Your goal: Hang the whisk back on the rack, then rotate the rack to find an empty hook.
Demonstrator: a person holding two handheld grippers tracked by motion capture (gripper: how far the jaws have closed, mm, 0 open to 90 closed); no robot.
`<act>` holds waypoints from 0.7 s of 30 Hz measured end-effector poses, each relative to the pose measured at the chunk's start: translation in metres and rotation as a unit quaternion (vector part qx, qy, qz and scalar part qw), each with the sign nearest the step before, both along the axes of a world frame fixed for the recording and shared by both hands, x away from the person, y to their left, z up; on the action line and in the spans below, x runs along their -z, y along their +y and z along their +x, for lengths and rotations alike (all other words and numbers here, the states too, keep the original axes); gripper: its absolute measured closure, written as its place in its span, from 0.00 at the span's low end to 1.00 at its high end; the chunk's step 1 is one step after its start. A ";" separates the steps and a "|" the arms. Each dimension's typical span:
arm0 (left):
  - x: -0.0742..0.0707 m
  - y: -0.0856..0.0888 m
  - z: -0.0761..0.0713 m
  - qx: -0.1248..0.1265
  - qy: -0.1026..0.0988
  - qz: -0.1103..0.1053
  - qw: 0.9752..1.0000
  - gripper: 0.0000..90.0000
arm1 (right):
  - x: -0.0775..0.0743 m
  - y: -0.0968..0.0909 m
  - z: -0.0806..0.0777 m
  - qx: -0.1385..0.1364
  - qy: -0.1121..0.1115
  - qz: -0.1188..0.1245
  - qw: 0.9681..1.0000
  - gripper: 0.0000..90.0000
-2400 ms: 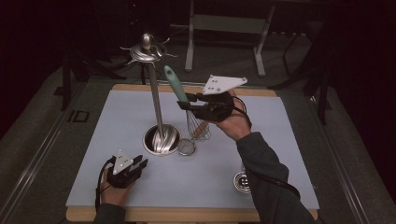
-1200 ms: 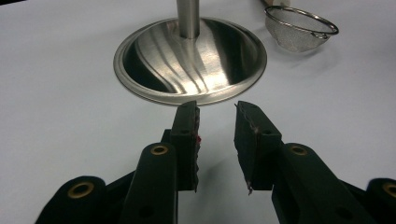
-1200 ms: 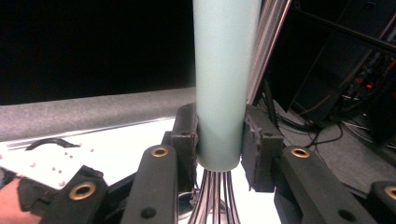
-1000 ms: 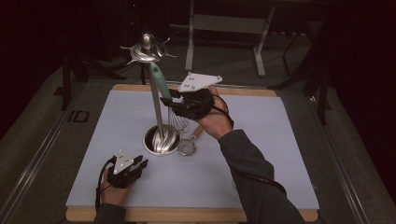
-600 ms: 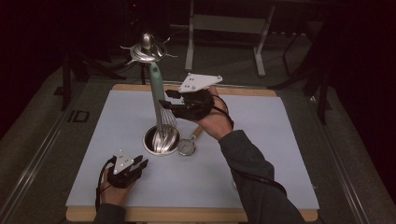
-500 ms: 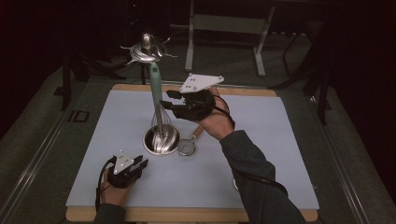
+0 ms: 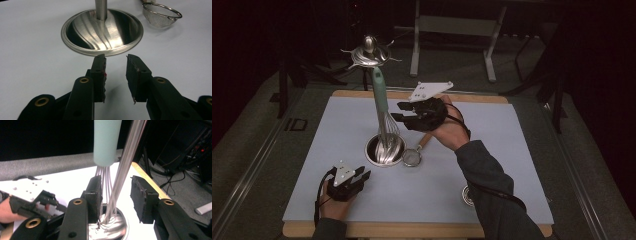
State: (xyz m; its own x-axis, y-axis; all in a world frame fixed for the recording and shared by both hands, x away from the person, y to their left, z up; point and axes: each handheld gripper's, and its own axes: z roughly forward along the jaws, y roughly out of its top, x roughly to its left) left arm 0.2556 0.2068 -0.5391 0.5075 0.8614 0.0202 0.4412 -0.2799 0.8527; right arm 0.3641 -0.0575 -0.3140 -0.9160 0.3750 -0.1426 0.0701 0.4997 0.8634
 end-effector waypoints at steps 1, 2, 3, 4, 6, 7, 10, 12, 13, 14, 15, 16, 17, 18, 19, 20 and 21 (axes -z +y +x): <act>0.000 0.000 0.000 0.000 0.000 0.000 1.000 0.77 | 0.001 -0.001 0.000 0.000 0.004 -0.002 1.000 0.67; 0.000 0.000 0.000 0.000 0.000 0.000 1.000 0.77 | 0.002 -0.002 0.000 -0.001 0.004 -0.007 1.000 0.67; 0.000 0.000 0.000 0.000 0.000 0.000 1.000 0.77 | 0.003 -0.004 0.000 -0.001 0.006 -0.009 1.000 0.67; 0.000 0.000 0.000 0.000 0.000 0.000 1.000 0.77 | 0.004 -0.005 -0.001 -0.001 0.008 -0.012 1.000 0.67; 0.000 0.000 0.000 -0.001 -0.001 0.001 1.000 0.77 | 0.006 -0.008 -0.001 -0.001 0.010 -0.019 1.000 0.67; 0.000 0.000 0.000 0.000 -0.001 0.001 1.000 0.77 | 0.007 -0.010 -0.001 -0.001 0.012 -0.022 1.000 0.67; 0.000 0.000 0.000 -0.001 -0.001 0.001 1.000 0.77 | 0.010 -0.015 -0.001 -0.001 0.017 -0.035 0.999 0.67; 0.000 0.000 0.000 -0.002 -0.003 0.001 1.000 0.77 | 0.013 -0.019 -0.001 0.002 0.024 -0.042 0.999 0.67; 0.000 0.000 0.000 -0.002 -0.001 0.001 1.000 0.77 | 0.015 -0.021 0.000 0.003 0.027 -0.045 0.999 0.67; 0.000 0.000 0.000 -0.002 -0.002 0.001 1.000 0.77 | 0.017 -0.024 0.000 0.005 0.030 -0.048 0.998 0.67; 0.000 0.000 0.000 -0.003 -0.003 0.001 1.000 0.76 | 0.019 -0.026 0.001 0.005 0.032 -0.051 0.998 0.67; 0.000 0.000 0.000 -0.004 -0.003 0.000 1.000 0.76 | 0.021 -0.029 0.001 0.009 0.039 -0.053 0.998 0.67; 0.000 0.000 0.000 -0.005 -0.003 -0.001 1.000 0.76 | 0.024 -0.032 0.001 0.011 0.040 -0.055 0.998 0.67; 0.000 0.000 0.000 -0.005 -0.003 -0.001 1.000 0.75 | 0.026 -0.035 0.002 0.013 0.043 -0.057 0.997 0.66; 0.000 0.001 -0.001 -0.009 -0.006 -0.005 1.000 0.75 | 0.029 -0.039 0.003 0.016 0.047 -0.056 0.997 0.66; 0.000 0.002 -0.001 -0.010 -0.007 -0.007 1.000 0.75 | 0.031 -0.042 0.003 0.019 0.051 -0.056 0.997 0.66; -0.001 0.002 -0.001 -0.013 -0.009 -0.010 1.000 0.75 | 0.034 -0.046 0.004 0.023 0.055 -0.058 0.997 0.66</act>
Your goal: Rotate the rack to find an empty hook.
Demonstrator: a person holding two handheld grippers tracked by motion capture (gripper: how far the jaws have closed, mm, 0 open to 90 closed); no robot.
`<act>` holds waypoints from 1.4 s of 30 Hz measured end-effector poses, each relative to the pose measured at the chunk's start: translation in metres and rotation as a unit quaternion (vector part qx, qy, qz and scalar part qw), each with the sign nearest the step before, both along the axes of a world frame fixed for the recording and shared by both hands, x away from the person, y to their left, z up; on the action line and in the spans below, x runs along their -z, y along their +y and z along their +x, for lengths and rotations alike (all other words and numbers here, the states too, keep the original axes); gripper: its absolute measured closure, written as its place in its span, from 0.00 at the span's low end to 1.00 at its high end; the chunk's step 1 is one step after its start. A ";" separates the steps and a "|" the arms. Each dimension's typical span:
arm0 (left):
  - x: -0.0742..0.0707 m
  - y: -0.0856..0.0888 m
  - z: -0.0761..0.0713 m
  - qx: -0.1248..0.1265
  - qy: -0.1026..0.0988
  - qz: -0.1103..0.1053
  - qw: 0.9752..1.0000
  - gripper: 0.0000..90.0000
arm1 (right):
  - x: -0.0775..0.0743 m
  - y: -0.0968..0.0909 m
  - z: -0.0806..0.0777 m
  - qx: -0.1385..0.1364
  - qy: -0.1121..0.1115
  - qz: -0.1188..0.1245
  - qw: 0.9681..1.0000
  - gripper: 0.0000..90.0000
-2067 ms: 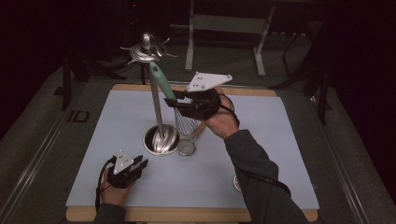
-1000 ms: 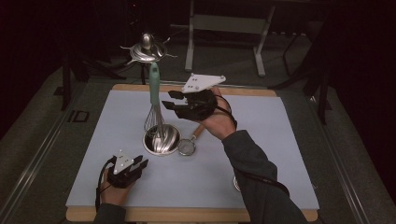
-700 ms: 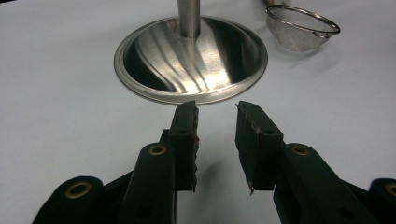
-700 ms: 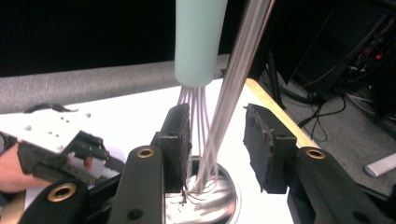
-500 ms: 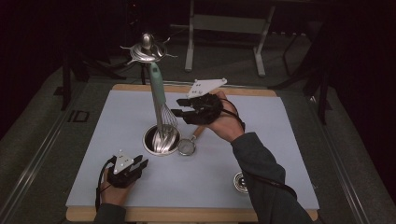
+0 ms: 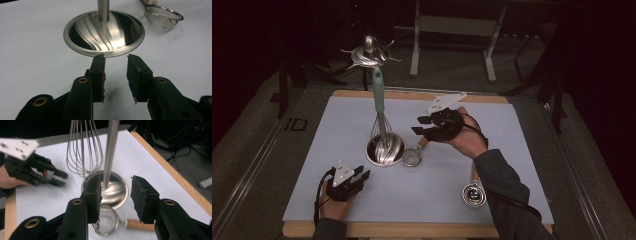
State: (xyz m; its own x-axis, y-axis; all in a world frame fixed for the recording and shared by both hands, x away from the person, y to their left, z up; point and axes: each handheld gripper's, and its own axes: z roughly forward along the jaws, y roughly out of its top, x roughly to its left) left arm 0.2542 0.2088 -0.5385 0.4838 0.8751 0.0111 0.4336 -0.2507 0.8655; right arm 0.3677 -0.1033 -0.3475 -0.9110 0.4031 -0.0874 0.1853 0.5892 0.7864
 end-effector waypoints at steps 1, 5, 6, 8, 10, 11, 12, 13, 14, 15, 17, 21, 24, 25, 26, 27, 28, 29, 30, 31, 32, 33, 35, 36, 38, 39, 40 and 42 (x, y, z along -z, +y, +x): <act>0.000 0.000 0.000 -0.002 -0.001 -0.001 1.000 0.75 | 0.003 -0.004 0.001 0.003 0.001 -0.001 1.000 0.66; -0.005 0.000 -0.002 -0.006 -0.007 -0.019 1.000 0.75 | 0.013 -0.020 0.001 0.027 0.012 -0.001 1.000 0.66; -0.007 -0.001 -0.003 -0.007 -0.012 -0.024 1.000 0.75 | 0.016 -0.024 0.000 0.033 0.016 -0.001 0.999 0.66; -0.012 -0.002 -0.004 -0.004 -0.020 -0.033 0.999 0.76 | 0.023 -0.032 0.000 0.044 0.025 0.003 0.999 0.66; -0.018 -0.002 -0.006 -0.008 -0.029 -0.046 0.998 0.75 | 0.028 -0.040 -0.001 0.057 0.032 -0.001 0.998 0.66; -0.021 -0.002 -0.007 -0.010 -0.031 -0.052 0.998 0.75 | 0.031 -0.043 -0.001 0.065 0.034 -0.003 0.997 0.66; -0.025 -0.001 -0.008 -0.012 -0.036 -0.058 0.998 0.74 | 0.034 -0.047 -0.001 0.071 0.034 -0.006 0.997 0.65; -0.028 0.000 -0.008 -0.010 -0.039 -0.067 0.997 0.74 | 0.037 -0.050 -0.001 0.077 0.037 -0.008 0.996 0.65; -0.031 0.000 -0.008 -0.011 -0.043 -0.075 0.996 0.74 | 0.040 -0.053 -0.002 0.082 0.039 -0.011 0.996 0.65; -0.034 0.001 -0.009 -0.013 -0.047 -0.081 0.996 0.73 | 0.043 -0.056 -0.002 0.088 0.040 -0.014 0.995 0.65; -0.040 0.003 -0.009 -0.016 -0.057 -0.102 0.993 0.73 | 0.050 -0.062 -0.003 0.099 0.044 -0.019 0.994 0.65; -0.054 0.005 -0.009 -0.022 -0.078 -0.126 0.989 0.74 | 0.063 -0.072 -0.006 0.115 0.050 -0.029 0.992 0.65; -0.066 0.004 -0.007 -0.021 -0.094 -0.136 0.986 0.76 | 0.073 -0.079 -0.009 0.125 0.054 -0.035 0.990 0.65; -0.070 0.004 -0.006 -0.020 -0.099 -0.142 0.985 0.77 | 0.076 -0.082 -0.010 0.130 0.057 -0.034 0.989 0.65; -0.073 0.004 -0.005 -0.021 -0.103 -0.148 0.983 0.78 | 0.079 -0.084 -0.010 0.134 0.060 -0.034 0.989 0.65; -0.077 0.005 -0.004 -0.021 -0.107 -0.153 0.982 0.79 | 0.082 -0.087 -0.011 0.138 0.064 -0.034 0.988 0.65; -0.081 0.005 -0.002 -0.021 -0.109 -0.161 0.981 0.80 | 0.085 -0.090 -0.011 0.143 0.067 -0.034 0.987 0.65; -0.084 0.006 -0.001 -0.019 -0.113 -0.166 0.979 0.82 | 0.088 -0.092 -0.012 0.145 0.070 -0.034 0.986 0.65; -0.088 0.006 0.001 -0.018 -0.116 -0.172 0.978 0.84 | 0.091 -0.095 -0.012 0.149 0.073 -0.034 0.986 0.65; -0.091 0.006 0.002 -0.017 -0.121 -0.177 0.977 0.87 | 0.095 -0.098 -0.012 0.154 0.074 -0.032 0.985 0.65; -0.094 0.006 0.003 -0.016 -0.125 -0.181 0.975 0.89 | 0.098 -0.101 -0.013 0.158 0.076 -0.031 0.984 0.65; -0.094 0.006 0.003 -0.016 -0.125 -0.181 0.975 0.92 | 0.098 -0.101 -0.013 0.158 0.076 -0.031 0.984 0.65; -0.100 0.007 0.006 -0.014 -0.131 -0.196 0.972 0.98 | 0.104 -0.107 -0.015 0.166 0.078 -0.028 0.983 0.65; -0.102 0.007 0.007 -0.010 -0.134 -0.209 0.969 1.00 | 0.111 -0.111 -0.018 0.171 0.081 -0.023 0.982 0.65; -0.108 0.008 0.010 -0.005 -0.140 -0.232 0.963 1.00 | 0.115 -0.112 -0.019 0.171 0.081 -0.026 0.982 0.65; -0.110 0.008 0.011 -0.005 -0.144 -0.234 0.961 1.00 | 0.119 -0.113 -0.021 0.173 0.082 -0.028 0.981 0.65; -0.115 0.008 0.013 -0.007 -0.153 -0.237 0.959 1.00 | 0.125 -0.115 -0.023 0.176 0.085 -0.035 0.980 0.64; -0.120 0.007 0.015 -0.008 -0.159 -0.243 0.957 1.00 | 0.131 -0.117 -0.025 0.179 0.088 -0.036 0.979 0.64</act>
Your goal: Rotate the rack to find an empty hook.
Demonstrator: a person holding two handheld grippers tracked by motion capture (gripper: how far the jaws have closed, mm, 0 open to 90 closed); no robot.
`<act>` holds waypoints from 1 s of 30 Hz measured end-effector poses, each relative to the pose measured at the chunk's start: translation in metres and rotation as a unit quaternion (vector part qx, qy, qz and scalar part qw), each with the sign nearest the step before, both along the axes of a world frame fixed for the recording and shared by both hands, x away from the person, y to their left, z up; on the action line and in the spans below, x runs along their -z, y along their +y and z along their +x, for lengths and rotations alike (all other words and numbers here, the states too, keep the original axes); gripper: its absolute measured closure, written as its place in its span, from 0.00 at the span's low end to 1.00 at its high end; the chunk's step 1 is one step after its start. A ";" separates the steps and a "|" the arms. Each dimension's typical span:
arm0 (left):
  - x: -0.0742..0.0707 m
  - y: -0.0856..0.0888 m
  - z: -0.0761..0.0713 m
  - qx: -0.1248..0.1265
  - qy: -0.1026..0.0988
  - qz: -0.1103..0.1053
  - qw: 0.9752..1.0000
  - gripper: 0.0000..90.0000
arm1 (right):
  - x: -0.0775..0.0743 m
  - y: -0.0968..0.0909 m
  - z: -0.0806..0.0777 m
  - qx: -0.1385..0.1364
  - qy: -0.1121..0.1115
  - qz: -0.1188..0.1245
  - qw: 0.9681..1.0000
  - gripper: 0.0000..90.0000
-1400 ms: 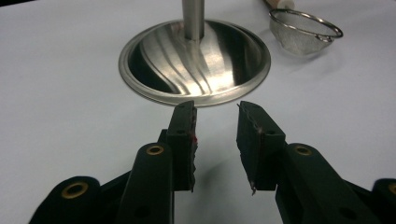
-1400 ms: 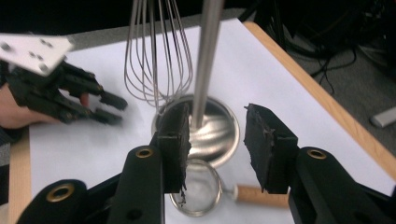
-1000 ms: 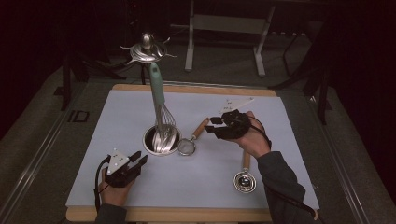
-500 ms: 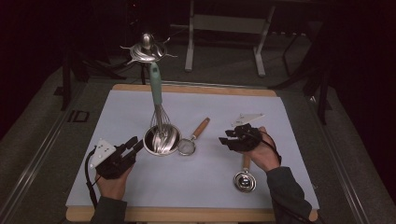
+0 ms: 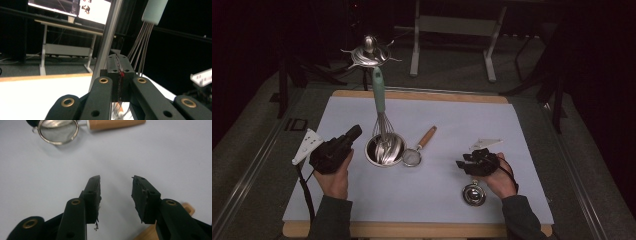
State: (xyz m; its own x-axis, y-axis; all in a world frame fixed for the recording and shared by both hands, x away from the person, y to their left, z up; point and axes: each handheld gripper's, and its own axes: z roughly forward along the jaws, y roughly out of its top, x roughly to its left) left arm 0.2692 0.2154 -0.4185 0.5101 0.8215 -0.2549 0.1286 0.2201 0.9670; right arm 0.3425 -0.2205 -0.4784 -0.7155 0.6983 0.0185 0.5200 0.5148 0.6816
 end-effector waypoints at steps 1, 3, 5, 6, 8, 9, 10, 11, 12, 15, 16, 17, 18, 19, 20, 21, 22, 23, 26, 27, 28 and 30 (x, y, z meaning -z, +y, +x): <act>0.000 0.000 0.000 0.000 0.000 0.000 1.000 1.00 | 0.000 0.000 0.000 0.000 0.000 0.000 1.000 0.64; -0.005 -0.001 0.002 -0.001 -0.008 -0.002 1.000 1.00 | 0.006 -0.003 -0.002 0.003 0.008 0.007 1.000 0.65; -0.010 -0.002 0.003 -0.001 -0.016 0.000 1.000 1.00 | 0.010 -0.004 -0.002 0.006 0.014 0.009 1.000 0.65; -0.014 -0.003 0.004 -0.002 -0.021 -0.003 1.000 1.00 | 0.012 -0.005 -0.002 0.007 0.020 0.003 1.000 0.65; -0.016 -0.003 0.005 -0.003 -0.025 -0.004 1.000 1.00 | 0.014 -0.006 -0.002 0.010 0.020 0.000 1.000 0.65; -0.023 -0.004 0.006 -0.004 -0.036 -0.008 0.999 1.00 | 0.015 -0.007 -0.001 0.012 0.022 0.001 1.000 0.65; -0.026 -0.004 0.007 -0.004 -0.041 -0.010 0.999 1.00 | 0.016 -0.009 -0.001 0.014 0.025 0.004 1.000 0.65; -0.031 -0.005 0.008 -0.004 -0.048 -0.011 0.999 1.00 | 0.016 -0.009 -0.001 0.016 0.025 0.003 1.000 0.65; -0.034 -0.006 0.008 -0.003 -0.052 -0.012 0.999 1.00 | 0.016 -0.010 -0.001 0.019 0.025 0.004 0.999 0.65; -0.046 -0.008 0.010 0.000 -0.071 -0.011 0.997 1.00 | 0.015 -0.011 -0.002 0.021 0.026 0.007 0.999 0.62; -0.051 -0.009 0.010 0.003 -0.079 -0.011 0.997 1.00 | 0.015 -0.011 -0.002 0.022 0.026 0.005 0.999 0.62; -0.055 -0.010 0.009 0.005 -0.088 -0.012 0.996 1.00 | 0.015 -0.012 -0.002 0.021 0.026 0.005 0.999 0.61; -0.059 -0.011 0.009 0.005 -0.096 -0.011 0.995 1.00 | 0.015 -0.012 -0.003 0.021 0.026 0.005 0.999 0.60; -0.063 -0.012 0.009 0.005 -0.102 -0.011 0.995 1.00 | 0.015 -0.013 -0.003 0.020 0.027 0.005 0.999 0.58; -0.067 -0.012 0.009 0.005 -0.108 -0.010 0.994 1.00 | 0.016 -0.014 -0.003 0.019 0.028 0.007 0.999 0.56; -0.071 -0.013 0.010 0.005 -0.111 -0.009 0.994 1.00 | 0.015 -0.014 -0.003 0.018 0.028 0.010 0.999 0.54; -0.075 -0.014 0.010 0.004 -0.115 -0.010 0.993 1.00 | 0.015 -0.015 -0.003 0.015 0.030 0.015 0.999 0.52; -0.080 -0.014 0.011 0.004 -0.121 -0.009 0.993 1.00 | 0.015 -0.016 -0.003 0.013 0.031 0.019 0.999 0.50; -0.092 -0.015 0.012 0.003 -0.131 -0.010 0.991 1.00 | 0.014 -0.016 -0.003 0.009 0.045 0.022 0.999 0.50; -0.096 -0.016 0.011 0.003 -0.136 -0.012 0.991 1.00 | 0.014 -0.016 -0.004 0.008 0.043 0.018 0.999 0.50; -0.099 -0.016 0.011 0.002 -0.140 -0.013 0.990 1.00 | 0.015 -0.016 -0.004 0.009 0.040 0.018 0.999 0.50; -0.106 -0.017 0.011 0.000 -0.145 -0.014 0.989 1.00 | 0.016 -0.016 -0.003 0.014 0.048 0.017 0.999 0.48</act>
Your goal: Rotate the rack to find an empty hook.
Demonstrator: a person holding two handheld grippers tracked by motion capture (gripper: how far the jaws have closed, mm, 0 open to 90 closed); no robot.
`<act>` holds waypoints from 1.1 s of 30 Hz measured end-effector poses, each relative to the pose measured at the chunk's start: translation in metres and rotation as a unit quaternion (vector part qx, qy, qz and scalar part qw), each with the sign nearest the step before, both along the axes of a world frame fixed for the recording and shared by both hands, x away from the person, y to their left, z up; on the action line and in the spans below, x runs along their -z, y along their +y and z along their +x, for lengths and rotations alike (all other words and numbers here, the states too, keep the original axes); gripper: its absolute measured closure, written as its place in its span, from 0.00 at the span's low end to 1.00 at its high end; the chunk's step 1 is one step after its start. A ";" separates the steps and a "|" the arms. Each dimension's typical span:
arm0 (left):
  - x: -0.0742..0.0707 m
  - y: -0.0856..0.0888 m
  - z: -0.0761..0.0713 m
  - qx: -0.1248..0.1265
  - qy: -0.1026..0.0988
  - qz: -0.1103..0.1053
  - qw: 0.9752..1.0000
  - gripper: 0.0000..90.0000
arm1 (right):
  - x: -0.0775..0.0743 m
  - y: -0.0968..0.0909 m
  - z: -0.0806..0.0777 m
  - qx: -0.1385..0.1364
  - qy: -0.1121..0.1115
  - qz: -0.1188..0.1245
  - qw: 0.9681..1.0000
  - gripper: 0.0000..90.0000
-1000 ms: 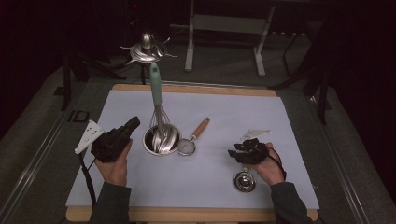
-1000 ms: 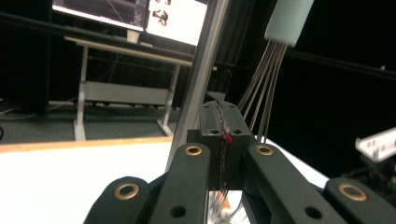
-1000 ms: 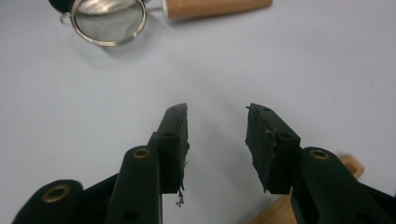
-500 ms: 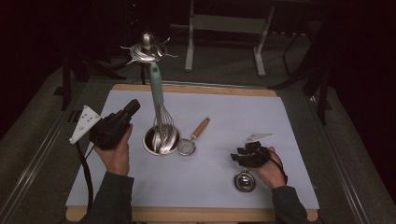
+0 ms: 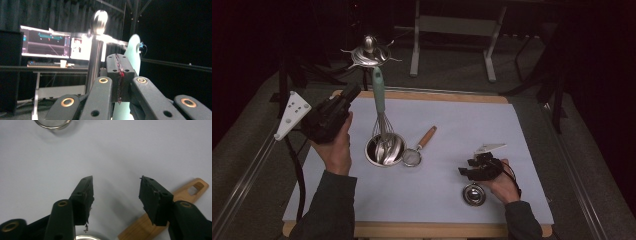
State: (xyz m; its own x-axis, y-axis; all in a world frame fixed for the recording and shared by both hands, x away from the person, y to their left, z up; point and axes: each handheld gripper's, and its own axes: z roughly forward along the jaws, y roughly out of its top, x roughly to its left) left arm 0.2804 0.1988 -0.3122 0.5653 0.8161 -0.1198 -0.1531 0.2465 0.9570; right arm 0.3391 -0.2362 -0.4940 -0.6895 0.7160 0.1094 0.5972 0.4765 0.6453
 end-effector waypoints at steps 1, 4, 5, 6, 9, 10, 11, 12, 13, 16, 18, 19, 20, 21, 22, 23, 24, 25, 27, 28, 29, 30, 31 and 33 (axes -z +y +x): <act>-0.003 0.000 0.000 -0.001 -0.003 0.000 1.000 1.00 | 0.001 0.000 0.000 0.002 -0.001 -0.002 1.000 0.47; -0.010 -0.001 0.003 -0.004 -0.005 0.001 1.000 1.00 | 0.001 0.000 0.000 0.007 -0.002 -0.002 1.000 0.41; -0.012 -0.001 0.005 -0.005 -0.006 0.002 1.000 1.00 | 0.001 -0.001 0.000 0.008 -0.004 -0.002 1.000 0.39; -0.013 -0.001 0.006 -0.007 -0.006 0.000 1.000 1.00 | 0.001 -0.001 0.000 0.009 -0.006 0.000 1.000 0.37; -0.016 -0.001 0.010 -0.009 -0.005 -0.002 1.000 1.00 | -0.001 -0.002 -0.001 0.012 -0.011 0.001 1.000 0.30; -0.017 -0.001 0.011 -0.010 -0.005 -0.003 1.000 1.00 | -0.002 -0.002 -0.001 0.017 -0.013 0.001 1.000 0.28; -0.018 0.000 0.012 -0.011 -0.005 -0.003 1.000 1.00 | -0.002 -0.002 -0.001 0.017 -0.015 0.001 1.000 0.27; -0.019 0.000 0.013 -0.011 -0.005 -0.004 1.000 1.00 | -0.003 -0.003 -0.001 0.020 -0.015 0.002 1.000 0.24; -0.019 0.000 0.014 -0.013 -0.004 -0.003 1.000 1.00 | -0.003 -0.004 -0.001 0.021 -0.018 0.002 1.000 0.22; -0.020 0.000 0.016 -0.017 0.000 -0.003 1.000 1.00 | -0.003 -0.005 -0.001 0.021 -0.018 0.006 1.000 0.18; -0.019 0.001 0.017 -0.021 0.003 -0.004 1.000 1.00 | -0.003 -0.006 -0.001 0.022 -0.019 0.011 1.000 0.16; -0.019 0.001 0.018 -0.023 0.003 -0.004 1.000 1.00 | -0.003 -0.006 -0.001 0.023 -0.018 0.008 1.000 0.15; -0.019 0.002 0.019 -0.024 0.006 -0.005 1.000 1.00 | -0.003 -0.005 -0.001 0.025 -0.018 0.005 1.000 0.14; -0.019 0.002 0.019 -0.022 0.005 -0.004 1.000 1.00 | -0.003 -0.005 -0.001 0.027 -0.018 0.004 0.999 0.15; -0.019 0.002 0.020 -0.023 0.004 0.001 1.000 1.00 | -0.002 -0.006 0.000 0.030 -0.013 0.000 0.999 0.15; -0.019 0.002 0.020 -0.026 0.004 0.007 1.000 1.00 | 0.000 -0.006 0.001 0.037 -0.010 -0.004 0.999 0.15; -0.020 0.001 0.020 -0.028 0.004 0.011 1.000 1.00 | 0.000 -0.006 0.001 0.037 -0.010 -0.004 0.999 0.15; -0.020 0.001 0.021 -0.031 0.003 0.015 0.999 1.00 | 0.001 -0.006 0.001 0.037 -0.008 -0.006 0.999 0.15; -0.020 0.002 0.022 -0.032 0.003 0.014 0.999 1.00 | 0.001 -0.007 0.001 0.040 -0.008 -0.008 0.999 0.14; -0.020 0.003 0.023 -0.034 0.003 0.012 0.999 1.00 | 0.001 -0.007 0.001 0.037 -0.008 -0.008 0.999 0.13; -0.020 0.004 0.024 -0.037 0.005 0.011 0.999 1.00 | 0.001 -0.007 0.001 0.035 -0.008 -0.008 0.999 0.12; -0.020 0.005 0.025 -0.039 0.006 0.009 0.999 1.00 | 0.001 -0.007 0.000 0.036 -0.009 -0.009 0.999 0.12; -0.020 0.006 0.026 -0.040 0.008 0.007 0.999 1.00 | 0.001 -0.007 0.000 0.036 -0.007 -0.009 0.999 0.12; -0.020 0.007 0.028 -0.045 0.012 0.009 0.999 1.00 | 0.001 -0.007 0.000 0.034 -0.006 -0.008 0.999 0.15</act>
